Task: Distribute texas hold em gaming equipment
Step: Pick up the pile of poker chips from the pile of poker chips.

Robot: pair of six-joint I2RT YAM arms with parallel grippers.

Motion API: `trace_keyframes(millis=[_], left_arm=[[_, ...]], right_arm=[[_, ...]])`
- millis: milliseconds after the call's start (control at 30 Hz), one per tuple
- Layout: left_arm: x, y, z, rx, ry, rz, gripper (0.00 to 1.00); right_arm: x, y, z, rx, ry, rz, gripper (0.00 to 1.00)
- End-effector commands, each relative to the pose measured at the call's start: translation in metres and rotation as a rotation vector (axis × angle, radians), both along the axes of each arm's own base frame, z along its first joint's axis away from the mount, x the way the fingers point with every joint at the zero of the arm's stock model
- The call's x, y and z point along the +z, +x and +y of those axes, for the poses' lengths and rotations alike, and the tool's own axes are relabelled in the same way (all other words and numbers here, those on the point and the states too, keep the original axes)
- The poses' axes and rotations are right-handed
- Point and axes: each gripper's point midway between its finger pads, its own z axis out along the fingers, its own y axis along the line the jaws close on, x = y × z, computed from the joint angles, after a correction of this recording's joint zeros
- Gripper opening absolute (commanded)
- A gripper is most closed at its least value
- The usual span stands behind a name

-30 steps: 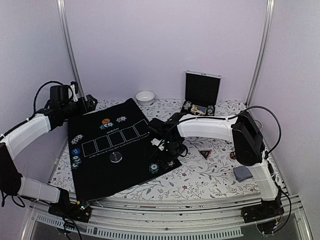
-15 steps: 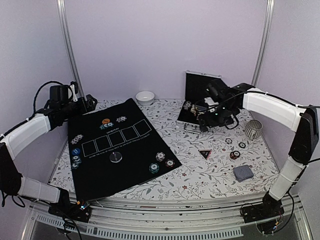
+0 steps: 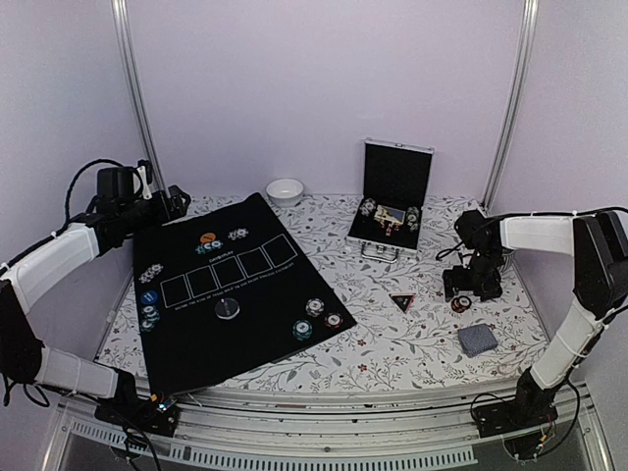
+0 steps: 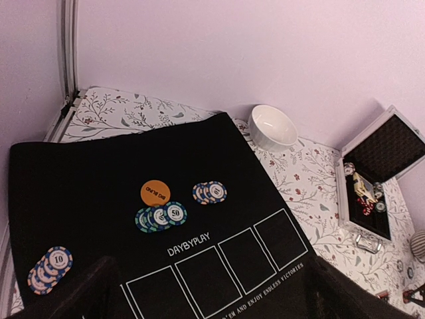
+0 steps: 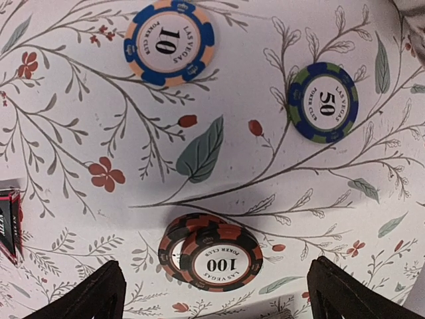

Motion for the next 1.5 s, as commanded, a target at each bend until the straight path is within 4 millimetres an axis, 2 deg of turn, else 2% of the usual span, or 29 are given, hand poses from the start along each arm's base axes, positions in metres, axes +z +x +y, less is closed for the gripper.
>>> trace_keyframes(millis=[0, 167, 367, 467, 700, 767, 833, 933, 1133, 1367, 1467], left_arm=[[0.003, 0.001, 0.003, 0.005, -0.003, -0.003, 0.98], [0.003, 0.001, 0.004, 0.007, -0.002, -0.004, 0.98], [0.002, 0.001, 0.004, 0.007, -0.004, -0.001, 0.98], [0.002, 0.001, 0.004, 0.007, -0.004, -0.001, 0.98], [0.002, 0.002, 0.005, 0.009, -0.005, -0.001, 0.98], [0.002, 0.002, 0.006, 0.01, -0.005, -0.001, 0.98], [0.002, 0.002, 0.005, 0.009, -0.006, -0.001, 0.98], [0.002, 0.002, 0.006, 0.01, -0.005, -0.001, 0.98], [0.003, 0.002, 0.006, 0.01, -0.006, -0.002, 0.98], [0.003, 0.002, 0.006, 0.009, -0.006, -0.002, 0.98], [0.003, 0.002, 0.004, -0.002, -0.01, -0.003, 0.98]], right_arm=[[-0.007, 0.012, 0.006, -0.003, 0.025, -0.036, 0.94], [-0.016, 0.011, 0.003, 0.001, 0.001, -0.012, 0.72], [-0.02, 0.01, 0.004, 0.008, 0.004, 0.002, 0.7], [-0.022, 0.01, 0.006, 0.01, 0.011, 0.006, 0.56], [-0.029, 0.004, 0.004, 0.014, 0.005, 0.039, 0.55], [-0.029, 0.003, 0.003, 0.015, -0.004, 0.046, 0.49], [-0.028, 0.002, 0.003, 0.017, -0.009, 0.047, 0.4], [-0.02, 0.005, 0.002, 0.015, -0.017, 0.029, 0.26], [0.001, 0.014, 0.003, 0.035, -0.066, 0.003, 0.12], [0.015, 0.019, 0.012, 0.064, -0.077, -0.014, 0.04], [0.024, 0.017, 0.034, 0.128, -0.051, -0.025, 0.03]])
